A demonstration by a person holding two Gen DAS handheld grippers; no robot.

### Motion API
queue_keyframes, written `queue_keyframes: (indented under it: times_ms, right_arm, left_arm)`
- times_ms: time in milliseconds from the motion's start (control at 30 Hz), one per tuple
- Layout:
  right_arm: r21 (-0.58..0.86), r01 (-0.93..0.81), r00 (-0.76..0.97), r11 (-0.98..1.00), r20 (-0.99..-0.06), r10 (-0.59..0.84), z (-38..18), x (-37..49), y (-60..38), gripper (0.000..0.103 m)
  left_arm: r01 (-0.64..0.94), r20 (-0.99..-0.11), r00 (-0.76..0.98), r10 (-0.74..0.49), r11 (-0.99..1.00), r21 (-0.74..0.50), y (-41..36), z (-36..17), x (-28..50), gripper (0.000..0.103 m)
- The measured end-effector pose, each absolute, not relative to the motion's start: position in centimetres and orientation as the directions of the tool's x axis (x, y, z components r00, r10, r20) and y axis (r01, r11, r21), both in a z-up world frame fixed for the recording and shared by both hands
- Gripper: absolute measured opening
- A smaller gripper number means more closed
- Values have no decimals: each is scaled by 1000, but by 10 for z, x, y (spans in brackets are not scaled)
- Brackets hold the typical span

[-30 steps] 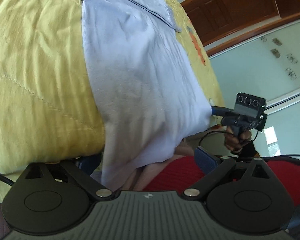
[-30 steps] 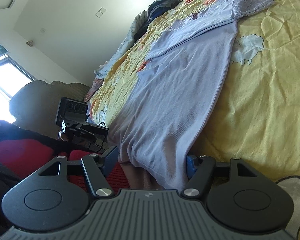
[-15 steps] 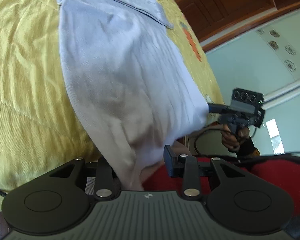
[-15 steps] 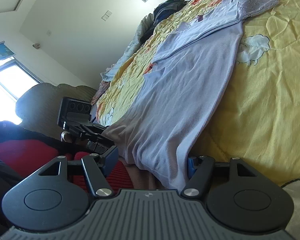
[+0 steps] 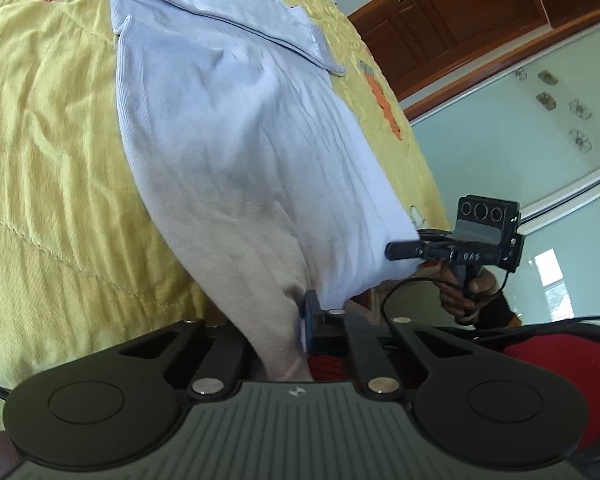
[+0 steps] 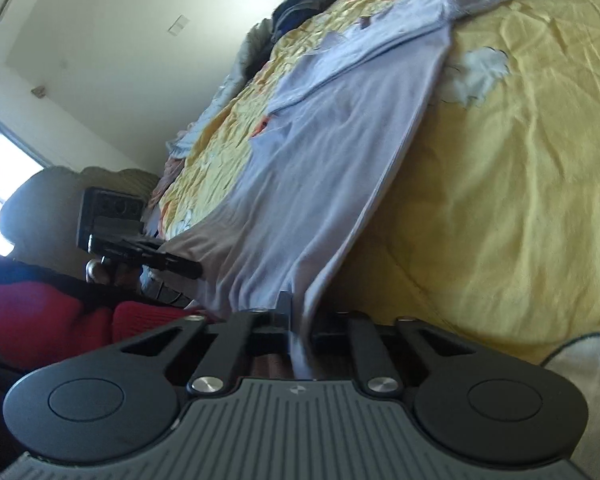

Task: Fold small clothes
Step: 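Close the left gripper on the hem while the right gripper grasps the hem beside it, then lift the hem with both grippers and fold it over toward the collar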

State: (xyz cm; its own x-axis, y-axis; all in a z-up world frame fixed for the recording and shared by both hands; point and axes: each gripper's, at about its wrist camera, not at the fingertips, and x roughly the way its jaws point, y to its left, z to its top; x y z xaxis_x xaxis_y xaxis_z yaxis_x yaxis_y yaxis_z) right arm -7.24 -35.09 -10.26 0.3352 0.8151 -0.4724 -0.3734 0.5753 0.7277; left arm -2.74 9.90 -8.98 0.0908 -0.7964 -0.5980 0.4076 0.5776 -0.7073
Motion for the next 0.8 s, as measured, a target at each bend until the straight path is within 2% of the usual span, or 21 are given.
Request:
queue_keyframes:
  times_ms: [167,400,633,800]
  right_arm:
    - [712,-380,364,591,-473,803,-97,-79,-349,12]
    - [746,-433,424,507,-327,844,-67,-77,-353,11]
    - [767,-441,483,466,-235,844,-49,-55,-356,11]
    - [765,-437,523,473,-212,826,-42,-34,-355,11]
  left_arm:
    - [445,-580,134,-804,572,-689,101,-84,-32,5]
    - [498,-476,196,-857,505,-705,108,-59,-31,4]
    - [510,-438,253,-862,504,-697,111,-44,-21,5]
    - [476,-429,328,-842,539,-695,118,-34,-3,5]
